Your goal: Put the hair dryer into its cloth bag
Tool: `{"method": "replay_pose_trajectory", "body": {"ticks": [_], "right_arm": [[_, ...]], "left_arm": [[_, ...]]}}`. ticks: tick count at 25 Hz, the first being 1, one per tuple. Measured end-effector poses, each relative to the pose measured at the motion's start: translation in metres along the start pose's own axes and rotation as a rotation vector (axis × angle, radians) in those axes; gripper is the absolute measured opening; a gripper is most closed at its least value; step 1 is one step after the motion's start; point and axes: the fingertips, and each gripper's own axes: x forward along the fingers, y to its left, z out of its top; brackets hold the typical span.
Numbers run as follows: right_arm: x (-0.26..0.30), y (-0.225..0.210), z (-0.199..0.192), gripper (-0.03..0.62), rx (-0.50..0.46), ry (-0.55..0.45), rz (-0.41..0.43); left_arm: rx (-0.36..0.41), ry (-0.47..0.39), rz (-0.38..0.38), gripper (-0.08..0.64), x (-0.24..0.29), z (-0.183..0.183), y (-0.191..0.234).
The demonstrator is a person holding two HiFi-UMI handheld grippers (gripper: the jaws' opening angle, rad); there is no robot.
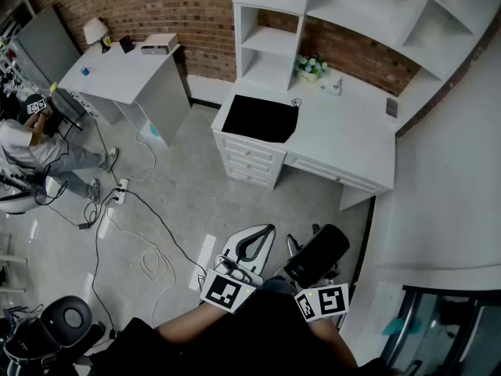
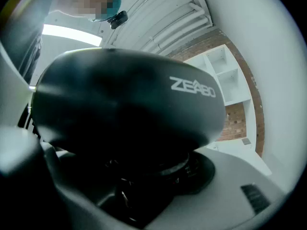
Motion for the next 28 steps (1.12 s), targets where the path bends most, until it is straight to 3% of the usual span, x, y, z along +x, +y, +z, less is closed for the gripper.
{"method": "replay_pose_trajectory", "body": {"ticks": [9, 14, 20, 28], "right_arm": [[-0.03, -0.065, 0.01, 0.268, -0.021, -0.041, 0.038], [-0.037, -0.103, 0.004, 0.268, -0.006, -0.044, 0.076], [-0.042, -0.145, -0.005, 0.268, 0.005, -0.026, 0.105], [-0.022, -0.162, -0.007, 0.268, 0.015, -0.011, 0.117]], "left_arm": [[-0.01, 0.011, -0.008, 0.008, 0.057, -0.022, -0.046], [-0.065, -0.019, 0.005, 0.008, 0.083, -0.028, -0.056], [-0.011, -0.021, 0.113, 0.008, 0.102, -0.034, -0.053], [0.032, 0.003, 0.12, 0.007, 0.121, -0.036, -0.036]]}}
